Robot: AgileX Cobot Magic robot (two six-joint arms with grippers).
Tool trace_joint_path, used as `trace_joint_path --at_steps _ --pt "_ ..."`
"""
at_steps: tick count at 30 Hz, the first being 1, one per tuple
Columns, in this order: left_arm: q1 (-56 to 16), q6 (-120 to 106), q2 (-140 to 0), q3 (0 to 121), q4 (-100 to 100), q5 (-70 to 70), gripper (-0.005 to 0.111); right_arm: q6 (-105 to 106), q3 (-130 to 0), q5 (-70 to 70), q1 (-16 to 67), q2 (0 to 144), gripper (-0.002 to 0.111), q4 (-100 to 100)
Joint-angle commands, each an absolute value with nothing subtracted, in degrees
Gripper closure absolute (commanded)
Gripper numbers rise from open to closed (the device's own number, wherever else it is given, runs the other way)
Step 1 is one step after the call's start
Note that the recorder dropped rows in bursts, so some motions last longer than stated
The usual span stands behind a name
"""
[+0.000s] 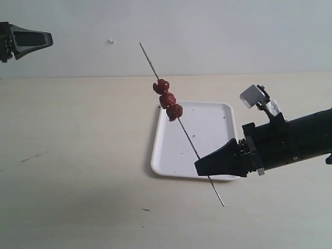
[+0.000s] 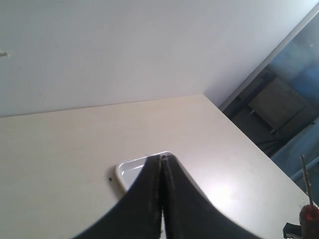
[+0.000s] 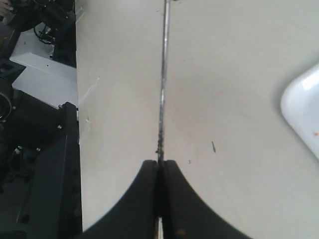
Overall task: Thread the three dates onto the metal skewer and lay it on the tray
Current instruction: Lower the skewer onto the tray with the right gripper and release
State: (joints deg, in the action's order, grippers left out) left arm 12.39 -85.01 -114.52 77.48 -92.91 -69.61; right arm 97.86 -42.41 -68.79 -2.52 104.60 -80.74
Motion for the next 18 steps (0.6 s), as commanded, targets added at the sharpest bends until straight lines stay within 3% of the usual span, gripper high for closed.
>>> trace_joint_path --at_steps 1,7,18 --pt "12.4 -85.4 -114.0 77.2 -93.9 -70.0 0.107 98.9 -42.1 -70.0 -2.3 104.4 0.108 -80.9" --pt "12.4 -85.4 -114.0 77.2 -93.8 -70.0 0.107 91.9 -42.1 -70.0 -2.3 104.4 0.108 -84.8" --pt "12.4 -85.4 -114.0 76.4 -93.7 -70.0 0.107 77.2 -42.1 -46.2 -1.3 104.4 0.108 -90.3"
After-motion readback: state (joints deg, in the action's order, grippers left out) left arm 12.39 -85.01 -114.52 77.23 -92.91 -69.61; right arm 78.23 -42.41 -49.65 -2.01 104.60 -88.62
